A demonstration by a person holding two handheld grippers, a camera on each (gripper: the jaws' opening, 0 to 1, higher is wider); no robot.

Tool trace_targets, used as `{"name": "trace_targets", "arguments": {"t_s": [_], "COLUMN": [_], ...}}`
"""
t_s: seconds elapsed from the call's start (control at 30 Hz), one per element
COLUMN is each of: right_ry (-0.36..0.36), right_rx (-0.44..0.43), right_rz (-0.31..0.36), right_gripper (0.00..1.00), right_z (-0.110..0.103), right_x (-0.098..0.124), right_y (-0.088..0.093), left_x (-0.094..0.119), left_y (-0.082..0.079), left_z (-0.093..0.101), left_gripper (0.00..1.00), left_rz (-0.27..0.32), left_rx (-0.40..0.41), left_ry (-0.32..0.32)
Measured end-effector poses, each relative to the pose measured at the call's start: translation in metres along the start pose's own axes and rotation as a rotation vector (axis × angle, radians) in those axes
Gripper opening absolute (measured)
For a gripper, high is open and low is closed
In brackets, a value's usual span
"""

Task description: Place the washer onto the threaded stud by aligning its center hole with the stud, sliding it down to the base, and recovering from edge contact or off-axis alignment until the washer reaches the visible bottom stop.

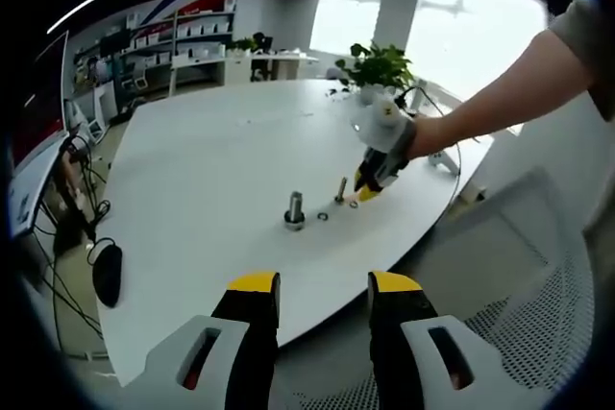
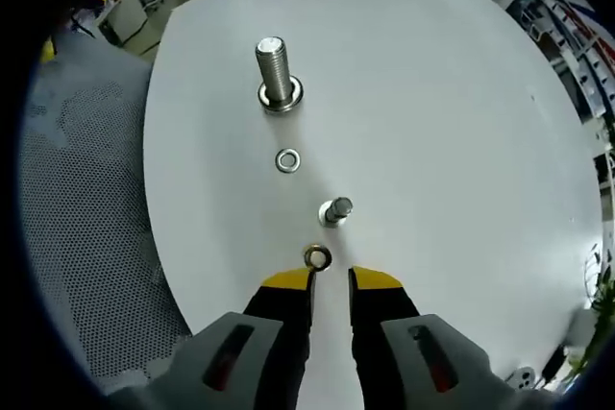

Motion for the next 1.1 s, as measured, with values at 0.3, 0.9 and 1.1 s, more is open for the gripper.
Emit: {"name": "trace_targets", "arguments": {"t_s": [0.3, 0.9, 1.1], "right_ry": [-0.007, -0.050, -0.051], "right_rx": [-0.028, 0.084, 0.107], "right_rz": [-0.014, -0.087, -0.122], "right_gripper": [0.18, 0.18, 0.16], "right_z": [-0.010, -0.011, -0.009], "right_x": [-0.011, -0.013, -0.014], "right_y": [-0.003, -0.007, -0.008], "left_x": [0.000, -0.001, -0.001], "left_y": [0.000, 0.001, 0.001], "left_z": [0.000, 0.001, 0.001], "left_gripper": [0.35, 0.35, 0.35], "left_rz": [-0.002, -0.006, -0.007], "left_rx": [-0.001, -0.003, 0.001], "left_ry": [0.002, 0.009, 0.007]}}
Point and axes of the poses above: the point that each gripper's makers call its tool centre point, and the gripper's own axes: x roughly backward along the fingers, z roughly to its right, y roughly out of its underside, the point moved 2 cm from there along x, roughly backward along the fingers, and after that the axes turned 4 degrees about y, right-handed, at the moved point
